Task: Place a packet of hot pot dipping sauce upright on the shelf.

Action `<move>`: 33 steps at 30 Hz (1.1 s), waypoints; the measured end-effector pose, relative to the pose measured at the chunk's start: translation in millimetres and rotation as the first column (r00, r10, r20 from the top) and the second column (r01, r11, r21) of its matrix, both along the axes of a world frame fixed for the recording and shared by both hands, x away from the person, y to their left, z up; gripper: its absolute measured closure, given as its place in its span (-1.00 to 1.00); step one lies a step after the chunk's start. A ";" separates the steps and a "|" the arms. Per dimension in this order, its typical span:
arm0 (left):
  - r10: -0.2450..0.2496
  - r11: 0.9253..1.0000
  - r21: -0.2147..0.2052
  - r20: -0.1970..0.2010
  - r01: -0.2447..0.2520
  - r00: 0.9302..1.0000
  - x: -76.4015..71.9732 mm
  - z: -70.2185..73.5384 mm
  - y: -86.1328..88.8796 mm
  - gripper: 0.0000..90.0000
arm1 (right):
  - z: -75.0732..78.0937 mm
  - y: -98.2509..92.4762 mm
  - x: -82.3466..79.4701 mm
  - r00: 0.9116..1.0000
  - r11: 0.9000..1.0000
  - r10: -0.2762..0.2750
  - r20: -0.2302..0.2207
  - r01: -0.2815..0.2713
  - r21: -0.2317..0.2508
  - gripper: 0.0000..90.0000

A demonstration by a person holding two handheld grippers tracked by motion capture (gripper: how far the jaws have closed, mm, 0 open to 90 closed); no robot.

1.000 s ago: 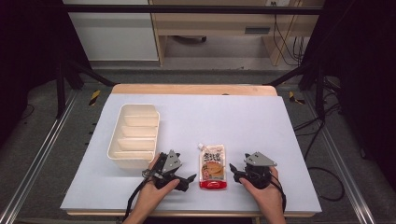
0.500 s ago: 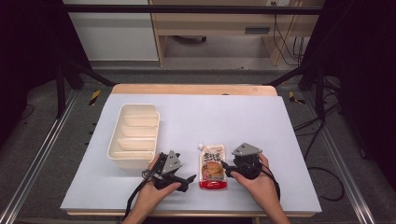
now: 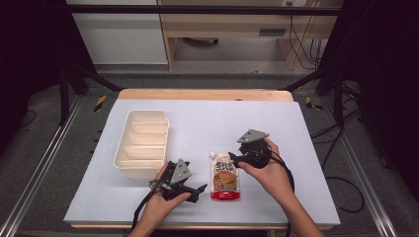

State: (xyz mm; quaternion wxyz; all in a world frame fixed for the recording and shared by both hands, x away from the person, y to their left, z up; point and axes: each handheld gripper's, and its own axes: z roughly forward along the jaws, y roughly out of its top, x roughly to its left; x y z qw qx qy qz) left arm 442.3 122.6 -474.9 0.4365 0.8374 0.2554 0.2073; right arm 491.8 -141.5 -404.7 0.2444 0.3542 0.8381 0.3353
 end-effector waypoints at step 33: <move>-0.009 1.000 0.023 -0.016 0.009 1.000 0.0 -3.2 -2.1 -0.92 | -57.4 1.1 36.7 0.984 0.997 0.048 -0.174 -0.037 0.067 -0.06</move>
